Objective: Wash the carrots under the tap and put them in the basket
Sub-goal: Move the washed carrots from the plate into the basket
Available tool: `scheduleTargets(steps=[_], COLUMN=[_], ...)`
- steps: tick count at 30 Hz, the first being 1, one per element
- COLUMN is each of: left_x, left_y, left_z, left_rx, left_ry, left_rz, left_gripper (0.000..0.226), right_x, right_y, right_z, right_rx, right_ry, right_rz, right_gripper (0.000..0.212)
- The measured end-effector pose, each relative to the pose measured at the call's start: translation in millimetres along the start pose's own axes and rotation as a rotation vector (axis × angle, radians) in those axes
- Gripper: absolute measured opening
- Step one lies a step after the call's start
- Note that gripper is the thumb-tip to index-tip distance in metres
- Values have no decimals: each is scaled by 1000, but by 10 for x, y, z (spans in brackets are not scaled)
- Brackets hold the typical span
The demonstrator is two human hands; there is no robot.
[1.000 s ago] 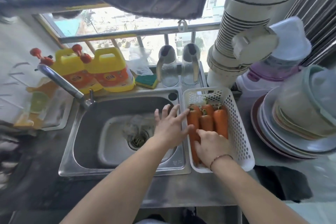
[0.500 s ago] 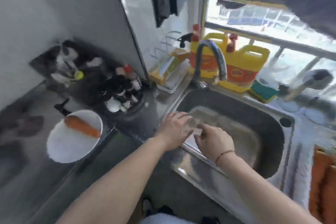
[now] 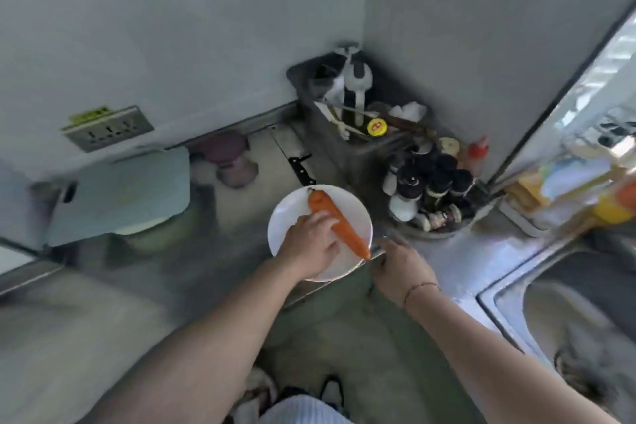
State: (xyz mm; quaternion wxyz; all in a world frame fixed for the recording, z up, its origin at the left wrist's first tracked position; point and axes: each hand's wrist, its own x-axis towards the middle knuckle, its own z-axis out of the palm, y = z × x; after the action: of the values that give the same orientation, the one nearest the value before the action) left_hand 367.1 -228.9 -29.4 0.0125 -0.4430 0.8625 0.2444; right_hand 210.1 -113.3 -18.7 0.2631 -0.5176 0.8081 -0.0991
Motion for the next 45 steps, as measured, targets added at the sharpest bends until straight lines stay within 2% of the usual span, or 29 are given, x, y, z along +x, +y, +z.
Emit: scheduleTargets(steps=[5,8,10,13,15,17,20,23,25,26,29,32,35,37,41,45], left_x=[64,107,125,189,234,278,319,397,422,422,339,214,83,-60,-403,-875], left_y=[-380,-453,-475,-500,-503,-456,-248,81,363,516,1017,1586,2202,2647,3535,4369], left_z=[21,14,-8,-31,-32,-64,-94,-109,-97,-64,106,308,572,767,1169,1616], left_rx=[-23,68,136,78,-63,-337,-645,-976,-1058,-1047,-1014,-939,-941,-949,-908,-863], left_ry=[-39,-34,19,60,78,157,266,196,125,112,109,83,-15,-111,-251,-292], left_rz=[-59,-52,-68,-114,-150,-238,-352,-335,-264,-216,-71,6,55,103,263,502], left_gripper=[53,51,50,49,51,54,55,50,38,34,44,65,59,53,41,56], right_x=[243,365,451,565,583,540,320,10,-220,-346,-726,-1075,-1453,-1783,-2511,-3267], right_y=[-242,-312,-318,-286,-246,-181,-20,266,494,608,947,1220,1511,1748,2332,3008], right_z=[266,332,352,348,313,256,186,120,53,10,-86,-241,-359,-389,-415,-508], right_rx=[-92,-75,-2,23,132,339,628,812,818,835,999,1147,1007,947,944,922], right_ry=[-48,-21,-3,-34,-50,-92,-149,-180,-201,-213,-197,-95,211,358,507,645], right_rz=[10,59,117,129,156,180,125,-2,-78,-90,-33,48,116,179,269,364], right_gripper=[49,49,41,22,19,26,23,16,17,23,36,38,27,31,38,39])
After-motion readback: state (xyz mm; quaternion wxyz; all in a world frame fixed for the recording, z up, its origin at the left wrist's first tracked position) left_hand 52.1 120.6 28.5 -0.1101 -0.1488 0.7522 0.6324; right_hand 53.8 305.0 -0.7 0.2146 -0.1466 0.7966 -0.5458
